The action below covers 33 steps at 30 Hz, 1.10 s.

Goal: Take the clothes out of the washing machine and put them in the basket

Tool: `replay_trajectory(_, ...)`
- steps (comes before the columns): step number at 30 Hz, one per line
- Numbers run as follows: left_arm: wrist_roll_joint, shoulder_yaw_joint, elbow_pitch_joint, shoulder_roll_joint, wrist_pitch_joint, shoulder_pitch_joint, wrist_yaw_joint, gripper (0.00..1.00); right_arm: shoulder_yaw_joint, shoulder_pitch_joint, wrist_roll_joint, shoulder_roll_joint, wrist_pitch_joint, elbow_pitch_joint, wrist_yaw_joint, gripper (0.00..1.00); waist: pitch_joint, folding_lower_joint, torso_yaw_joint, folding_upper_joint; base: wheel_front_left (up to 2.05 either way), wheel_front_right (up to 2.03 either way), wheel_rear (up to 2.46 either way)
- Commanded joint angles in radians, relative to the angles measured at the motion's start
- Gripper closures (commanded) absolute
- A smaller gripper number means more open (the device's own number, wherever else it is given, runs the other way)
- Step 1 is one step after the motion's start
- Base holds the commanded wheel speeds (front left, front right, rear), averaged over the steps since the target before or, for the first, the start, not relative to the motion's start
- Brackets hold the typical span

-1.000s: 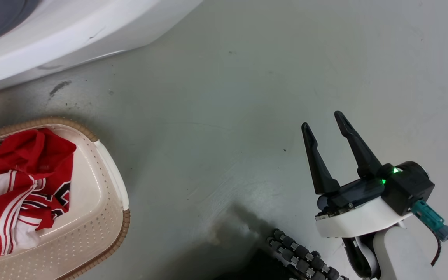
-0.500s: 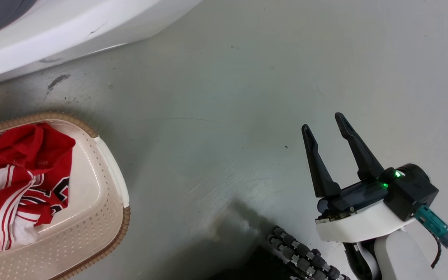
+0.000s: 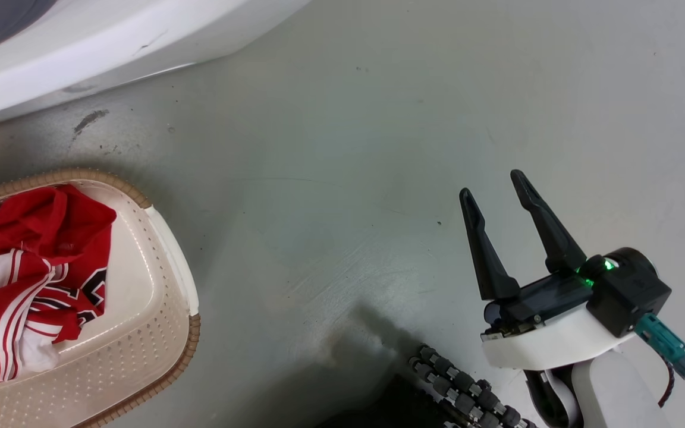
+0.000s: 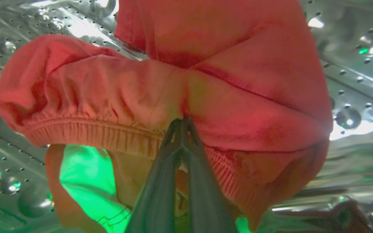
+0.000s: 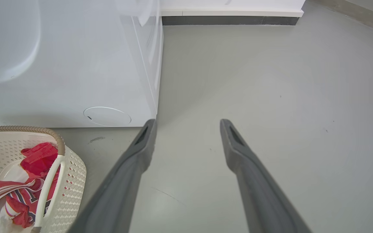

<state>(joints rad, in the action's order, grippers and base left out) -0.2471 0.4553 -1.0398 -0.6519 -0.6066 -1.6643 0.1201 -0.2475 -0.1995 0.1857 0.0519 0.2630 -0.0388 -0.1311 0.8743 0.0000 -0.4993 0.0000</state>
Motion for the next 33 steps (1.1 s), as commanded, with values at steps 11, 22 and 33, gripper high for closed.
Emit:
replay_trajectory(11, -0.042, 0.007, -0.018, 0.007, 0.172, 0.044, 0.007, 1.00, 0.030, -0.047, -0.009, -0.003, 0.003, 0.024, 0.001, 0.00, -0.077, 0.0000, 0.034, 0.0000, 0.00, 0.00, 0.00)
replay_trajectory(22, -0.139, 0.005, -0.043, 0.108, 0.420, 0.227, 0.010, 1.00, 0.128, -0.014, -0.087, -0.002, 0.003, 0.048, 0.001, 0.00, -0.248, 0.0000, 0.161, 0.0000, 0.00, 0.00, 0.00)
replay_trajectory(33, -0.201, 0.016, -0.016, 0.161, 0.751, 0.510, 0.007, 1.00, 0.179, 0.044, -0.166, -0.002, 0.003, 0.075, 0.001, 0.00, -0.451, 0.0000, 0.256, 0.0000, 0.00, 0.00, 0.00)
